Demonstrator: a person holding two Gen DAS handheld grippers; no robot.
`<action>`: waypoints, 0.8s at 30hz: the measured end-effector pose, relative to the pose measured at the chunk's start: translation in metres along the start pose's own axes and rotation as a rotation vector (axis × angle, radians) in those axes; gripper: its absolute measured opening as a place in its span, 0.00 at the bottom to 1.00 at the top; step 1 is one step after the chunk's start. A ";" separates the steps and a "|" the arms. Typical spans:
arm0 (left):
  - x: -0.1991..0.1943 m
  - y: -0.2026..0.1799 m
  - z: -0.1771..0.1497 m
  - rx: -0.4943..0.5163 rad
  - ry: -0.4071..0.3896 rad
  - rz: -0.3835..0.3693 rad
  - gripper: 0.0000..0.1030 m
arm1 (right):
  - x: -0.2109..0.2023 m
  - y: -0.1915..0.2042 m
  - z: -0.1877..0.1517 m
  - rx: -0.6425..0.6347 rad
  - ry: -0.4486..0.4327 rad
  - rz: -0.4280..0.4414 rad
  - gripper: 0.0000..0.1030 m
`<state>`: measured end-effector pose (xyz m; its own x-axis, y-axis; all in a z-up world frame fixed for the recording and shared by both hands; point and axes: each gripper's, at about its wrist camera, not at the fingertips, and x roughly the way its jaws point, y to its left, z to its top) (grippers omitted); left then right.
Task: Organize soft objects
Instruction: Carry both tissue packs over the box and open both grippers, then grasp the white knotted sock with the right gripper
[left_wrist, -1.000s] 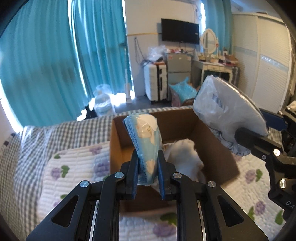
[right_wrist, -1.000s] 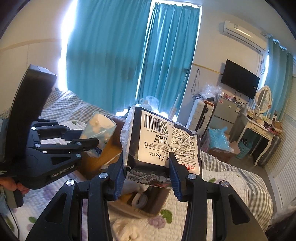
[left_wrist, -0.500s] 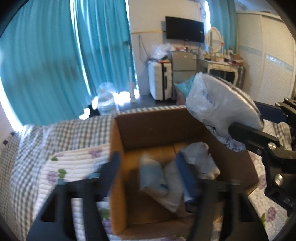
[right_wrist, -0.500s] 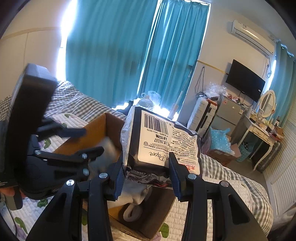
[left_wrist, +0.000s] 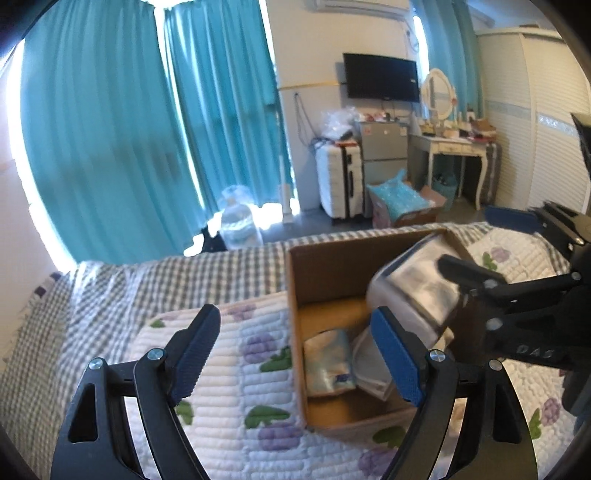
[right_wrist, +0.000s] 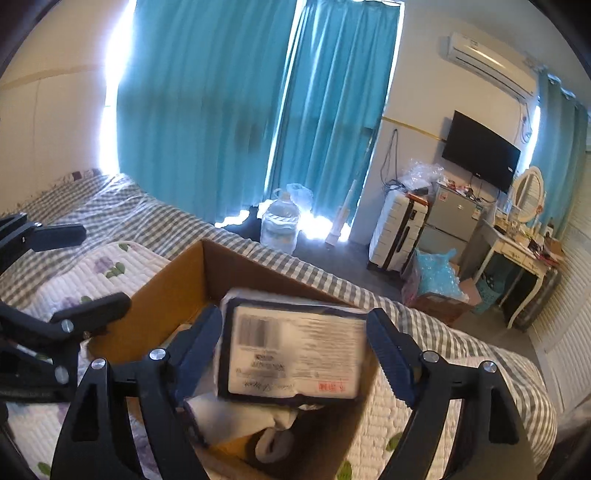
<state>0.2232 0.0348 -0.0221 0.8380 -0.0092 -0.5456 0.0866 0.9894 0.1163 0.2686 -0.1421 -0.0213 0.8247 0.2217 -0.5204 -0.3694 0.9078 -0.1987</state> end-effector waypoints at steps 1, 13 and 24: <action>-0.008 0.000 0.000 -0.005 -0.001 0.003 0.82 | -0.009 -0.002 -0.001 0.012 0.001 -0.009 0.78; -0.127 -0.013 -0.007 -0.005 -0.074 0.037 0.97 | -0.160 -0.021 -0.010 0.043 0.002 -0.021 0.90; -0.133 -0.037 -0.071 -0.059 -0.021 -0.001 0.99 | -0.181 -0.001 -0.096 0.102 0.115 0.029 0.90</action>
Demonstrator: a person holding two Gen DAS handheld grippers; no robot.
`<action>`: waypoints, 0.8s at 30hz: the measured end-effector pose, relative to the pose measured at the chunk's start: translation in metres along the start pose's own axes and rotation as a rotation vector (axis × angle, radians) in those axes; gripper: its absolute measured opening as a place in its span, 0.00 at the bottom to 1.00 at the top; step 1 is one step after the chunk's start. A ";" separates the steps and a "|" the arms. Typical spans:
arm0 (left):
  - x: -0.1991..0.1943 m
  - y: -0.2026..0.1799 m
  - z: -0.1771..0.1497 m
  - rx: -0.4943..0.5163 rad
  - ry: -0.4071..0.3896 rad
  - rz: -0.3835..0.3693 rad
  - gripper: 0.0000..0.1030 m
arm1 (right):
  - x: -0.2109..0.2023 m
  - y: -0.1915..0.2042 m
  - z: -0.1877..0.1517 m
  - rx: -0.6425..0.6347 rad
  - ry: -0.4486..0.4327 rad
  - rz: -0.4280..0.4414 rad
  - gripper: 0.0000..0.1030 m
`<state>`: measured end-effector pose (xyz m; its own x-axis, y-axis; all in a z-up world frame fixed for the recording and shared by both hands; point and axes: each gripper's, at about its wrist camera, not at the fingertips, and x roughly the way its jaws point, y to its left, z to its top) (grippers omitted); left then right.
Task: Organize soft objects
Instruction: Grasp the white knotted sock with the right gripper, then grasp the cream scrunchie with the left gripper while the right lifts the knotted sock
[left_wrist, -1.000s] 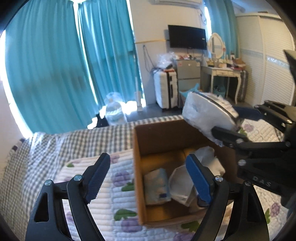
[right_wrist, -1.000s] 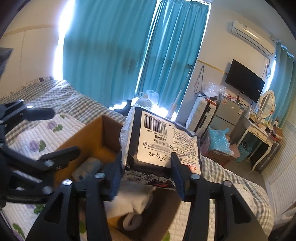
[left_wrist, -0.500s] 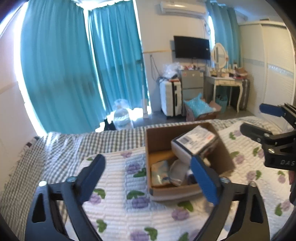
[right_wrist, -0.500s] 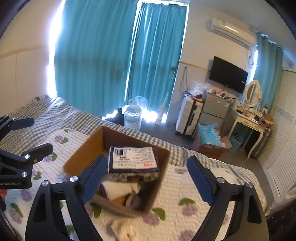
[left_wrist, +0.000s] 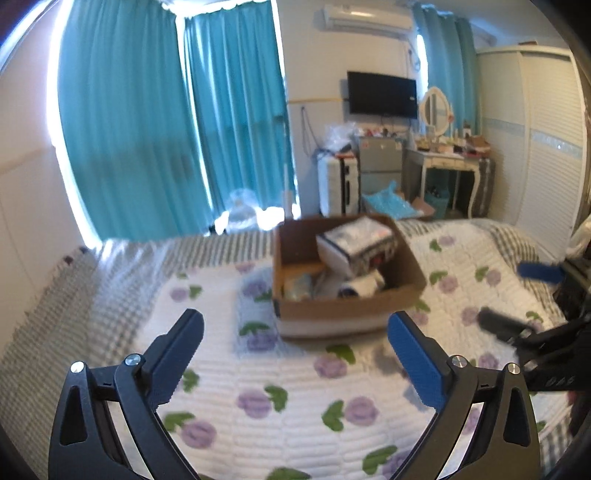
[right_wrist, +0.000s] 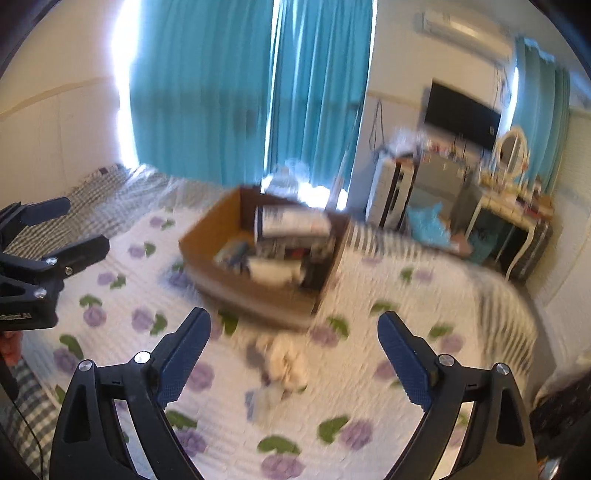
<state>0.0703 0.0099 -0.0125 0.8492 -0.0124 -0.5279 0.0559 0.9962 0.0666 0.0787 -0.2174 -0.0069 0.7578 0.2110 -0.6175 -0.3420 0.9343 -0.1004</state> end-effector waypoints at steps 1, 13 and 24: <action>0.008 -0.002 -0.009 -0.004 0.014 -0.013 0.99 | 0.010 0.000 -0.009 0.007 0.020 0.000 0.90; 0.097 -0.011 -0.098 0.020 0.214 -0.002 0.99 | 0.140 0.011 -0.093 0.067 0.333 0.061 0.58; 0.100 -0.017 -0.107 0.028 0.251 0.010 0.99 | 0.148 0.034 -0.104 -0.019 0.347 0.027 0.32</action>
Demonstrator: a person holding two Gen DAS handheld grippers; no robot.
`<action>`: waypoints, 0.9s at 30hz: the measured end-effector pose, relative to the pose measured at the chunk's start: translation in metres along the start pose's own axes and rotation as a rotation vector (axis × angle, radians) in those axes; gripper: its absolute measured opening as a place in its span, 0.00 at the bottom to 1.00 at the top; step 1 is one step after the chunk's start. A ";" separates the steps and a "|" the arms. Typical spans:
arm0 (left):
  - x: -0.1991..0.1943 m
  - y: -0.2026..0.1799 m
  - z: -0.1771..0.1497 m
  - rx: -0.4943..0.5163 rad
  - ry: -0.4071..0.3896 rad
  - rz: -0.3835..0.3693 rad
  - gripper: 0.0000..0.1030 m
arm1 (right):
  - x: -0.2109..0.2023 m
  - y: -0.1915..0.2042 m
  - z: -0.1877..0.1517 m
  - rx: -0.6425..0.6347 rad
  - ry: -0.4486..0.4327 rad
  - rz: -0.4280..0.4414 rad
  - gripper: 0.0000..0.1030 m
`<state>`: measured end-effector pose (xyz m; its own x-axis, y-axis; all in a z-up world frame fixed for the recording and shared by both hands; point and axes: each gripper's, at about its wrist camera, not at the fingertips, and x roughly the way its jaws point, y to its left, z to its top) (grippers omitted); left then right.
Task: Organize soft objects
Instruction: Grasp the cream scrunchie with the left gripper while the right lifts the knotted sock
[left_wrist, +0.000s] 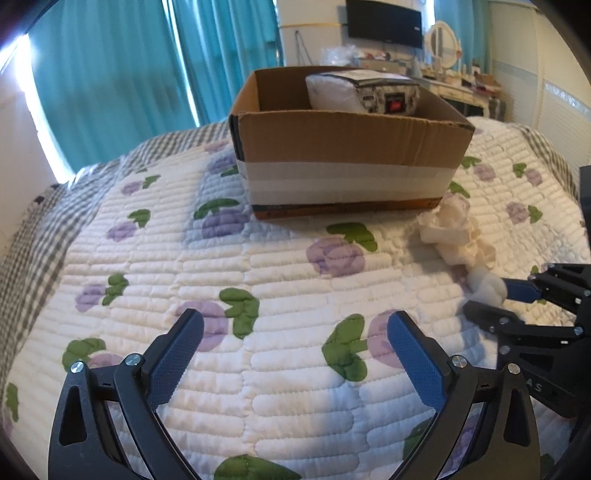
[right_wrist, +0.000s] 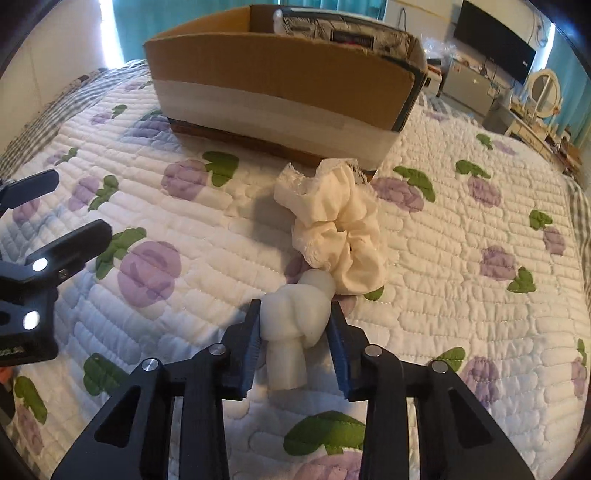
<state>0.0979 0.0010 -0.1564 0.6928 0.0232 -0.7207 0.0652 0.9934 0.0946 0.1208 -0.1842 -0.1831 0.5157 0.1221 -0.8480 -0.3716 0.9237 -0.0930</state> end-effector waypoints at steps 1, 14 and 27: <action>-0.001 0.000 0.001 -0.002 -0.003 -0.005 0.99 | -0.003 0.000 -0.002 0.007 -0.003 0.004 0.32; -0.019 -0.054 0.053 0.033 -0.048 -0.108 0.99 | -0.084 -0.056 0.018 0.082 -0.185 0.013 0.32; 0.054 -0.128 0.067 0.067 0.064 -0.172 0.95 | -0.042 -0.135 0.041 0.063 -0.131 -0.054 0.32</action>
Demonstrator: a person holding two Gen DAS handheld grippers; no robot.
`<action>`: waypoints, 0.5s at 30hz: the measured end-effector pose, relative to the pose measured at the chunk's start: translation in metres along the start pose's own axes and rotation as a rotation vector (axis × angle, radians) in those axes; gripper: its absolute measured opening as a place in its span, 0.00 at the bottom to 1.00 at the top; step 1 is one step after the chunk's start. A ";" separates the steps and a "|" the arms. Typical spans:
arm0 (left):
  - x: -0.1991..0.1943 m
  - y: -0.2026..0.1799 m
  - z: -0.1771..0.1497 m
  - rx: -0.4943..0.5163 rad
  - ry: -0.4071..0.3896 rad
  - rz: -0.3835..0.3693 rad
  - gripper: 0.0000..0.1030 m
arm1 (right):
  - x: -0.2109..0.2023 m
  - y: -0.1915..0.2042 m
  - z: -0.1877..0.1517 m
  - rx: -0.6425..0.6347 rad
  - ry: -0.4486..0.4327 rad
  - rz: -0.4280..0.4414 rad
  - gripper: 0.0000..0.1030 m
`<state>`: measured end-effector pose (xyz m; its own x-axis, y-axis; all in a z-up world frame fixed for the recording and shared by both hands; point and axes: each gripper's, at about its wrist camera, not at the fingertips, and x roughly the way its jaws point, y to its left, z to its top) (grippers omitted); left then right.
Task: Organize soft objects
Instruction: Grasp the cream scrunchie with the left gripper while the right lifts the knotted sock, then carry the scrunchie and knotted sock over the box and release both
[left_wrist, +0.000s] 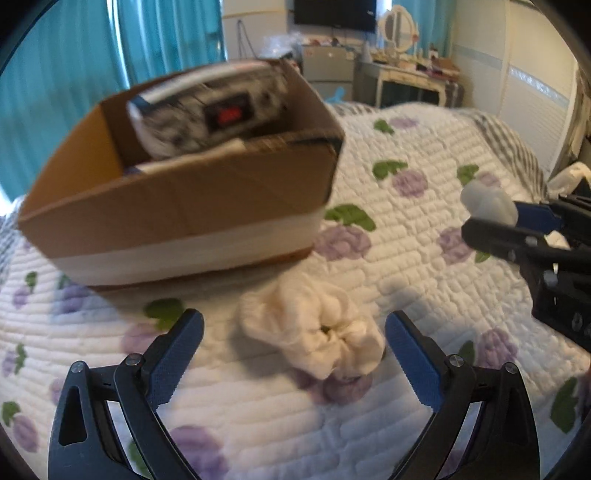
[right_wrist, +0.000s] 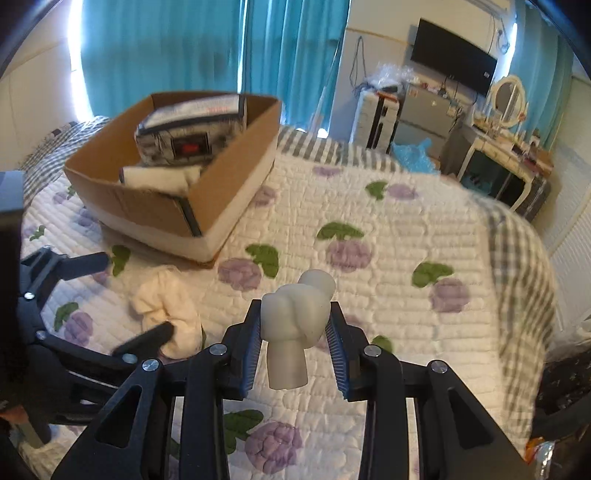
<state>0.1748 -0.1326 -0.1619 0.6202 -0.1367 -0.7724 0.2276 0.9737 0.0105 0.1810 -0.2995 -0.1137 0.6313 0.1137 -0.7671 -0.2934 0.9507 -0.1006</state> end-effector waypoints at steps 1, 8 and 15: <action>0.004 -0.001 0.000 -0.009 -0.001 -0.006 0.90 | 0.005 0.000 -0.002 0.000 0.010 0.009 0.32; 0.018 -0.004 -0.006 -0.011 0.039 -0.041 0.33 | 0.009 -0.003 -0.006 0.017 0.013 0.043 0.32; -0.021 0.009 -0.008 -0.020 0.009 -0.059 0.17 | -0.007 0.003 -0.005 0.000 -0.019 0.044 0.32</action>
<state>0.1576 -0.1198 -0.1503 0.5996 -0.1928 -0.7767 0.2490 0.9673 -0.0479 0.1721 -0.2985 -0.1123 0.6314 0.1612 -0.7585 -0.3212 0.9446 -0.0667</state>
